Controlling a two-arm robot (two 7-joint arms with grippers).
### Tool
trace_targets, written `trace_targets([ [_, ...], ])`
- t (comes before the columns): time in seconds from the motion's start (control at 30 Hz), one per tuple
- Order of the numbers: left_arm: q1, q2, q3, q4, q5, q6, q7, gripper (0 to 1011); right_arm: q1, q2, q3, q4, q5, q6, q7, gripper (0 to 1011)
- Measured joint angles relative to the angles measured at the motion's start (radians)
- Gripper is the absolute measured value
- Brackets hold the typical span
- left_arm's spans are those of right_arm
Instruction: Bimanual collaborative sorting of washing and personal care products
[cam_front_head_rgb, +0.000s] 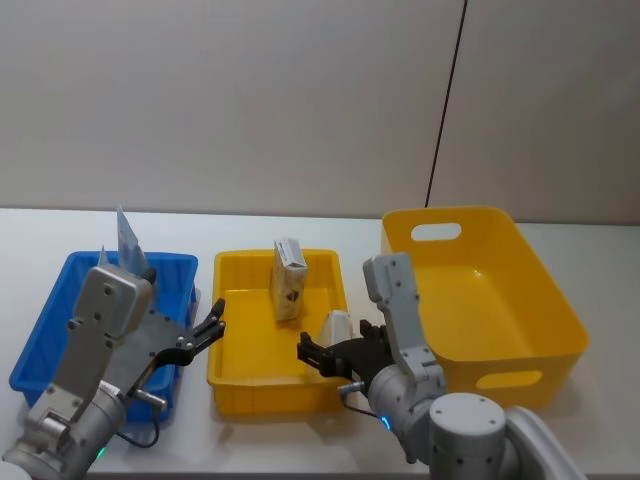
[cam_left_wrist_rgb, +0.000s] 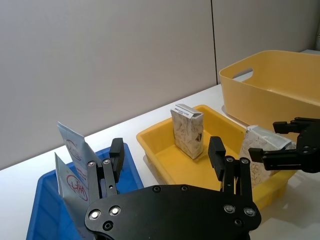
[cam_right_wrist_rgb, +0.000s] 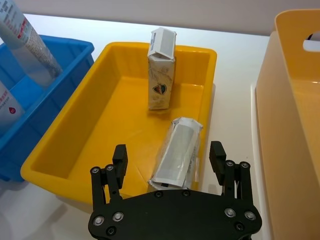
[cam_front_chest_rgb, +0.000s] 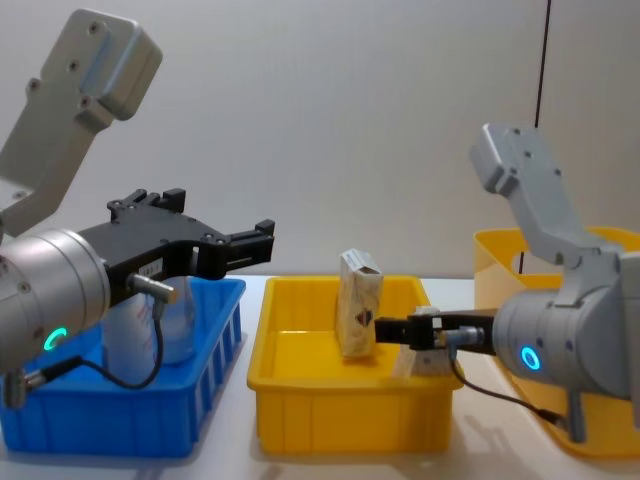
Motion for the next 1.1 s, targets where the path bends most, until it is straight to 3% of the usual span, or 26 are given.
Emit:
trace_targets([
  [0.8, 0.0, 0.0, 0.0, 0.0, 0.0, 0.0, 0.0, 1001, 0.058, -0.042, -0.007, 0.079, -0.016, 0.037, 0.02, 1004],
  [1.1, 0.0, 0.0, 0.0, 0.0, 0.0, 0.0, 0.0, 1001, 0.074, -0.053, -0.008, 0.1, -0.031, 0.064, 0.013, 813],
])
